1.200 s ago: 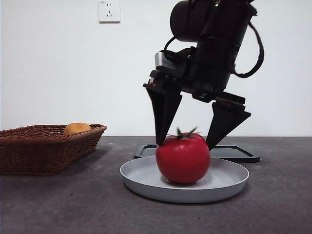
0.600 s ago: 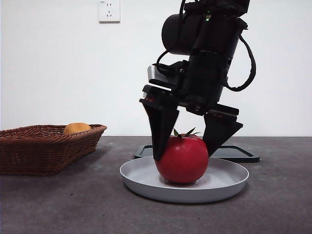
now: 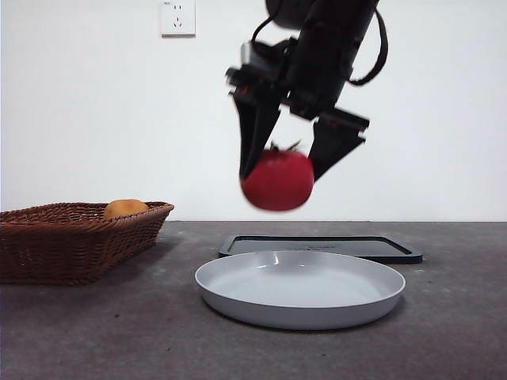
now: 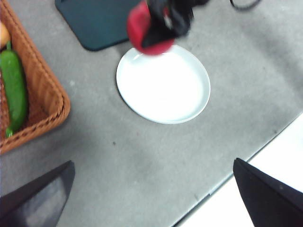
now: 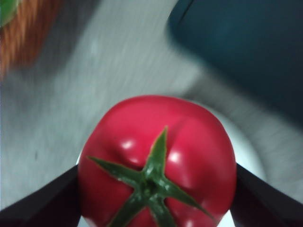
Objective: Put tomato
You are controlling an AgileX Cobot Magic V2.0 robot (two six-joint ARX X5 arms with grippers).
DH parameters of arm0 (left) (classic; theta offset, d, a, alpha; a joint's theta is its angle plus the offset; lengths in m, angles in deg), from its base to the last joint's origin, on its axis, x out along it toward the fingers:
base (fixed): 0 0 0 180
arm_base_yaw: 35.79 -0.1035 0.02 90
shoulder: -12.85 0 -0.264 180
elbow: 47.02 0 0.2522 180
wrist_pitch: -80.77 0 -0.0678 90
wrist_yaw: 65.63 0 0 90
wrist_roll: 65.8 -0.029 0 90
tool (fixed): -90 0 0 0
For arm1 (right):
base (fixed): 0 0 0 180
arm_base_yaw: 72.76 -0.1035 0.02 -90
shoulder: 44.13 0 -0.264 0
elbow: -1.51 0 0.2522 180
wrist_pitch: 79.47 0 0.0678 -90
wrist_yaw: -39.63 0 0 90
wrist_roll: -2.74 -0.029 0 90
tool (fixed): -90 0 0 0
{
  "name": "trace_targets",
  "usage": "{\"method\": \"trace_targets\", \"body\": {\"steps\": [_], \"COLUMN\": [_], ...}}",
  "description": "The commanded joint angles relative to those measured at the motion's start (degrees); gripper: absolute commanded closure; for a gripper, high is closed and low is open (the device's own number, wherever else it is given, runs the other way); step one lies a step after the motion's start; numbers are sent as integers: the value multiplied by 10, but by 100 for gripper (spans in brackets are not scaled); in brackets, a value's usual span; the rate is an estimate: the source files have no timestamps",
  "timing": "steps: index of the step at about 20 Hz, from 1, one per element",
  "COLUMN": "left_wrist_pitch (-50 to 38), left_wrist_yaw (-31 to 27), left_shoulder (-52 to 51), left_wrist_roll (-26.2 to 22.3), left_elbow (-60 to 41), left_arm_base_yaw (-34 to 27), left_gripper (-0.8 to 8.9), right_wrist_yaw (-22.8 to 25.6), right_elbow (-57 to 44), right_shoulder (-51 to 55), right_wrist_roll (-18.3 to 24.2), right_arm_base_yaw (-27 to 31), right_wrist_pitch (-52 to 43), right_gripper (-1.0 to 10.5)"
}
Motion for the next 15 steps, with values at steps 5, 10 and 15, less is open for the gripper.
{"method": "trace_targets", "body": {"steps": [5,10,15], "left_wrist_pitch": [-23,-23,-23], "left_wrist_yaw": [-2,-2,-2], "left_shoulder": [3,3,3], "left_wrist_roll": [-5,-5,-5], "left_elbow": [5,5,5], "left_arm_base_yaw": [3,3,3], "left_gripper": [279,279,279], "right_wrist_yaw": [3,2,-2], "right_elbow": [176,282,297], "right_shoulder": [-133,-236,-276], "right_wrist_roll": [39,38,41], "right_arm_base_yaw": [65,108,129], "right_wrist_pitch": [49,52,37], "right_gripper": [753,753,753]}}
